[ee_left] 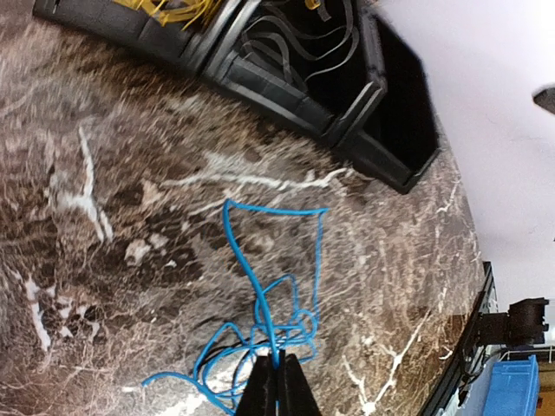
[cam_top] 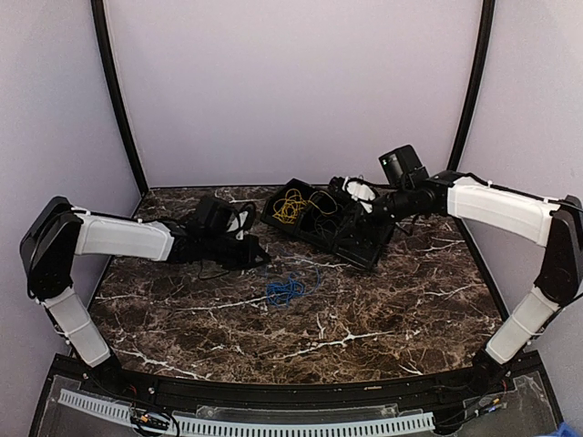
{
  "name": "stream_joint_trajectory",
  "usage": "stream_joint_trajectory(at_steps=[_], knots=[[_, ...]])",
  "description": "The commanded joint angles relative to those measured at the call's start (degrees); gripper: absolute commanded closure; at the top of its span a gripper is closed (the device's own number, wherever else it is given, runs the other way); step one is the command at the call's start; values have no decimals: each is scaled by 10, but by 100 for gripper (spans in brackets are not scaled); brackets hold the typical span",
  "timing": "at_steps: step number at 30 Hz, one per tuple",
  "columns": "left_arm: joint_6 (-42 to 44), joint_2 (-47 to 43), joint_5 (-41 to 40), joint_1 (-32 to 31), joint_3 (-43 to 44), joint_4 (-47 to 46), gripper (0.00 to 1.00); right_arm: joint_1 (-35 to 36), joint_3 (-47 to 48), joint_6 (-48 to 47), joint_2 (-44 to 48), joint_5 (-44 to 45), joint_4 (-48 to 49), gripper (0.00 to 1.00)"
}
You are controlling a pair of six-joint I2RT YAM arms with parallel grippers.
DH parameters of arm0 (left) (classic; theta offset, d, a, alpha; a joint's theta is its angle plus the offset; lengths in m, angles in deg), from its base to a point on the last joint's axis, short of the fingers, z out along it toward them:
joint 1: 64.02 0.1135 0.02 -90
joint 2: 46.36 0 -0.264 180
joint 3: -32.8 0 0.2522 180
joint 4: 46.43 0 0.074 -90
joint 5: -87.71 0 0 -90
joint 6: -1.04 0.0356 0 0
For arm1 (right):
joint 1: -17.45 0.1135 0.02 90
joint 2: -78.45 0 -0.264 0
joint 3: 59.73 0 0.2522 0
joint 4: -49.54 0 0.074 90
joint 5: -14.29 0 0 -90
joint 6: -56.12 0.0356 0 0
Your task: Untangle the cables
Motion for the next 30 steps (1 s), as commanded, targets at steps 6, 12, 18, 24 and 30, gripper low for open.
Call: stream_joint_trajectory(at_steps=[6,12,18,24,30], knots=[[143,-167,14,-26,76,51,100,-16,116,74,-20,-147,33,1],[158,-220,20,-43,153,86,100,32,144,110,-64,-172,105,5],[151,-224,41,-48,223,107,100,70,152,159,-133,-182,172,34],[170,-208,21,-53,369,151,100,77,157,230,-215,-256,206,68],[162,-183,-16,-53,557,148,100,79,115,255,-264,-266,247,70]])
